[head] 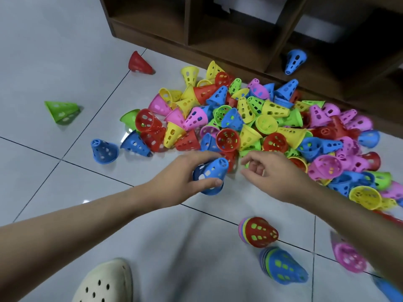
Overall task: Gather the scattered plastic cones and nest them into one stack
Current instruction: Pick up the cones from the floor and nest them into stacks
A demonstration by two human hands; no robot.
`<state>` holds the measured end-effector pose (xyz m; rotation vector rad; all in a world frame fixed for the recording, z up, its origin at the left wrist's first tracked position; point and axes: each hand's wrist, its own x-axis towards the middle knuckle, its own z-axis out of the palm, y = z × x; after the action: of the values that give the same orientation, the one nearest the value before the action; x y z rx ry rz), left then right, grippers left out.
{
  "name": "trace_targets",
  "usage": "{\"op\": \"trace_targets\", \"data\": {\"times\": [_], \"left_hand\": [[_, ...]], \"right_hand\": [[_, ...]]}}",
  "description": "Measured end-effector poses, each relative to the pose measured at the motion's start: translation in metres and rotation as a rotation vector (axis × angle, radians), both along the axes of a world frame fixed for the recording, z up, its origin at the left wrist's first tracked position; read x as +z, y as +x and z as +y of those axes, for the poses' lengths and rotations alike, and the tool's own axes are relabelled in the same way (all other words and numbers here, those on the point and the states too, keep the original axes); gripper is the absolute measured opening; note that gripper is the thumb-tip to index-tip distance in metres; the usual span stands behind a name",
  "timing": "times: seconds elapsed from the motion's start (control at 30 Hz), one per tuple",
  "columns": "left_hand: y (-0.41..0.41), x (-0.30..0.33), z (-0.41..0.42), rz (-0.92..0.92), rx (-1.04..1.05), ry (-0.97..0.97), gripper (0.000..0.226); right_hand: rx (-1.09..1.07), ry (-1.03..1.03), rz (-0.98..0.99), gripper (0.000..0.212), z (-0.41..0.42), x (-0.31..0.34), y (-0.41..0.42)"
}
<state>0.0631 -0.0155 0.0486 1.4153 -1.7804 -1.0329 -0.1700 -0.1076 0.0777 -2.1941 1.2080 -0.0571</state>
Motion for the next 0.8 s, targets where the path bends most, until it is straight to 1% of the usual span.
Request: {"op": "trace_targets", "data": {"times": [0.17,0.27,0.37,0.47,0.6,0.7,0.8], "left_hand": [[-0.046,-0.010,0.005,0.087,-0.105,0.052,0.039],[-0.074,-0.017,0.011,0.088,-0.205,0.050,0.040],[-0.100,-0.027,0.015,0.066,-0.288,0.068,0.041],[-0.116,-0.038,0.018,0.061,-0.313,0.105,0.039],[-0.129,-0.056,0.019,0.011,-0.378,0.142,0.039],[-0.131,-0.064,0.016,-0.073,-0.443,0.106,0.047],[-0.117,-0.066,0.006,-0.171,-0.476,0.070,0.054]], "right_hand": [[-0.080,-0.002,0.089,0.002,-0.007,0.026,-0.073],[-0.094,-0.023,0.135,0.002,-0.003,0.036,-0.113],[-0.148,-0.038,0.141,0.004,0.003,0.035,-0.146],[-0.214,-0.029,0.147,0.005,0.007,0.021,-0.174],[-0.326,0.018,0.143,0.013,0.010,-0.001,-0.202],[-0.396,0.051,0.125,0.015,0.011,-0.016,-0.209],[-0.403,0.079,0.123,0.015,0.010,-0.030,-0.206]]}}
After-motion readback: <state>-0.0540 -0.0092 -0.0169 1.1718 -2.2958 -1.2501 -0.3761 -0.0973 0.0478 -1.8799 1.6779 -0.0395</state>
